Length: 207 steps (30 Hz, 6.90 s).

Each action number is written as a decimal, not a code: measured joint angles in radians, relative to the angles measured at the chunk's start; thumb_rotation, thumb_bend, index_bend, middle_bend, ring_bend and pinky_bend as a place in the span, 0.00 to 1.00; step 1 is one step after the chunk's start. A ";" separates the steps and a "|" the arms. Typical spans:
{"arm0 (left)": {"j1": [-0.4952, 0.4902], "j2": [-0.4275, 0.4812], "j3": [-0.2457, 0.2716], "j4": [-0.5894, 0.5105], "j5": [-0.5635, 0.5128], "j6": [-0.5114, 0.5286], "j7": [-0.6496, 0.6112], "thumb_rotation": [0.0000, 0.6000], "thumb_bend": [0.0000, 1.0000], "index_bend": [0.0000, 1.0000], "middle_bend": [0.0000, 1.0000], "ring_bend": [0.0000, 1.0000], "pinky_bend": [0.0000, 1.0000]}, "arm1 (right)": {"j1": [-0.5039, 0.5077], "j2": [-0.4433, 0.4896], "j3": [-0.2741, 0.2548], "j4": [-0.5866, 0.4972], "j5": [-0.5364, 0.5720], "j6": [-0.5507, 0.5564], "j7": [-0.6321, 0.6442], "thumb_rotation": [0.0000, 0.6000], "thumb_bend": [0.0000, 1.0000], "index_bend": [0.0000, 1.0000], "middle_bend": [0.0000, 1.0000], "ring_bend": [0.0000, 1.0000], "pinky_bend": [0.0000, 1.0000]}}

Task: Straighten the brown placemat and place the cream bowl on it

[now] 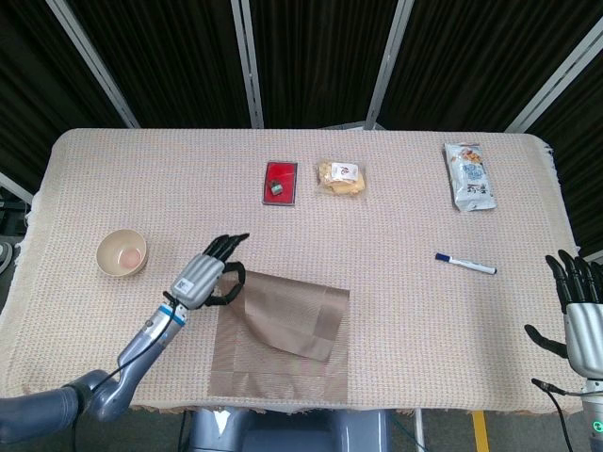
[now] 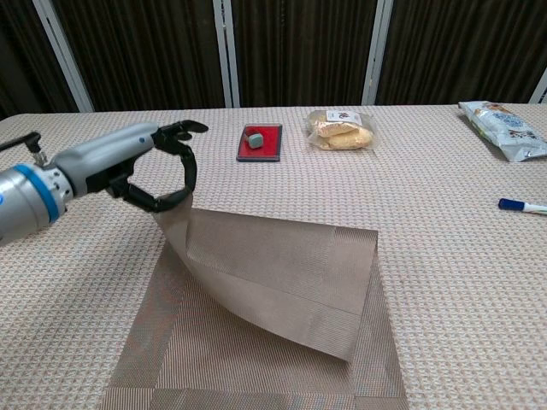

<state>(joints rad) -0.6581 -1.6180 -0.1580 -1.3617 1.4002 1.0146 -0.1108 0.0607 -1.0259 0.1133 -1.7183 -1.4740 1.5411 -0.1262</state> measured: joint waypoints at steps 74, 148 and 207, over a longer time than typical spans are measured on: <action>0.493 0.681 0.147 -0.670 -0.061 0.466 0.446 1.00 0.00 0.00 0.00 0.00 0.00 | 0.308 -0.148 -0.163 -0.098 -0.351 -0.521 -0.242 1.00 0.00 0.00 0.00 0.00 0.00; 0.492 0.715 0.105 -0.653 -0.074 0.379 0.355 1.00 0.00 0.00 0.00 0.00 0.00 | 0.503 -0.531 -0.173 0.104 -0.200 -0.635 -0.516 1.00 0.36 0.32 0.00 0.00 0.00; 0.453 0.563 0.063 -0.443 -0.145 0.349 0.410 1.00 0.00 0.00 0.00 0.00 0.00 | 0.846 -0.261 -0.275 0.793 -0.702 -0.432 -0.210 1.00 0.32 0.54 0.02 0.00 0.00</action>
<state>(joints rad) -0.2056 -1.0550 -0.0949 -1.8047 1.2551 1.3634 0.2991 0.9064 -1.2866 -0.1620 -0.9254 -2.1758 1.1095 -0.3358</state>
